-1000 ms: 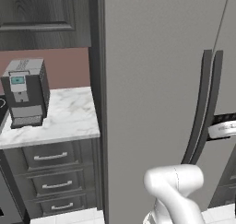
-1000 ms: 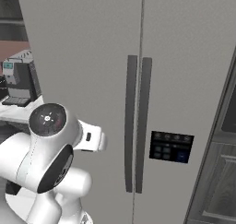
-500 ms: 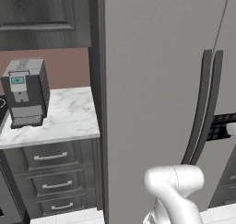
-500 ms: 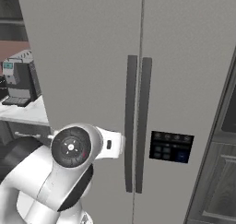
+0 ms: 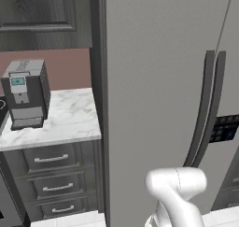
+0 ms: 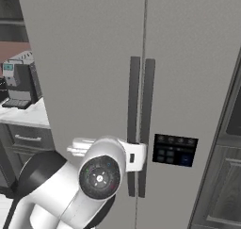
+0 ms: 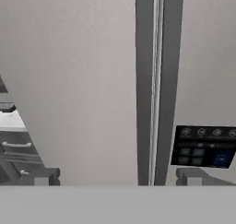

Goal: Open the freezer door, pick up the ice cube tray from the freezer, and place it on the dining counter.

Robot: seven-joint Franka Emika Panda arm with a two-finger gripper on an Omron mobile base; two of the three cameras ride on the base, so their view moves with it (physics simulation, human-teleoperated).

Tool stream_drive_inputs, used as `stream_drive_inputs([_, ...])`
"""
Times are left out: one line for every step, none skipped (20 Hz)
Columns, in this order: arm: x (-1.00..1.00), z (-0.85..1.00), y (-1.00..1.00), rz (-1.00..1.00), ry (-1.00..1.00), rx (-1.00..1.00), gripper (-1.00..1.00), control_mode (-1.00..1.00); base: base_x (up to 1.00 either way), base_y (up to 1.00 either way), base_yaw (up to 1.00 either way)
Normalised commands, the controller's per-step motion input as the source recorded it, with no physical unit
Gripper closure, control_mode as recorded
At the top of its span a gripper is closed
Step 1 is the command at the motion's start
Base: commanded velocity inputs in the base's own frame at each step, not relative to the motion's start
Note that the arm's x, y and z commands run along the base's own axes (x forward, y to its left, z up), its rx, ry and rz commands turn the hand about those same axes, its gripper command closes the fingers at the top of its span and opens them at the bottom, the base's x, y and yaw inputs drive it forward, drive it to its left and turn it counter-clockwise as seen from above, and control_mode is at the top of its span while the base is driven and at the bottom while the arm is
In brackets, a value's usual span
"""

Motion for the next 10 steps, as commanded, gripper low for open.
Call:
stream_drive_inputs([0.01, 0.0, -0.24, 0.0, -0.09, 0.0, -1.0, -1.0, 0.0, 0.0, 0.0])
stream_drive_inputs([0.02, 0.0, -0.17, 0.0, -0.09, 0.0, -1.0, -1.0, 0.0, 0.0, 0.0])
stream_drive_inputs([0.04, 0.0, -0.09, 0.0, -0.09, 0.0, -1.0, -1.0, 0.0, 0.0, 0.0])
stream_drive_inputs([0.02, 0.0, -0.09, 0.0, -0.09, 0.0, -1.0, -1.0, 0.0, 0.0, 0.0])
stream_drive_inputs([0.0, 0.0, -0.13, 0.0, -0.1, 0.0, -1.0, -1.0, 0.0, 0.0, 0.0])
stream_drive_inputs([0.0, 0.0, -0.14, 0.0, -0.11, 0.0, -1.0, -1.0, 0.0, 0.0, 0.0])
stream_drive_inputs([0.0, 0.0, -0.11, 0.0, -0.14, 0.0, -1.0, -1.0, 0.0, 0.0, 0.0])
stream_drive_inputs([0.0, 0.0, -0.16, 0.0, -0.18, 0.0, -1.0, -1.0, 0.0, 0.0, 0.0])
stream_drive_inputs([0.0, 0.0, -0.16, 0.0, -0.16, 0.0, -1.0, -1.0, 0.0, 0.0, 0.0])
stream_drive_inputs([0.0, 0.0, -0.14, 0.0, -0.13, 0.0, -1.0, -1.0, 0.0, 0.0, 0.0])
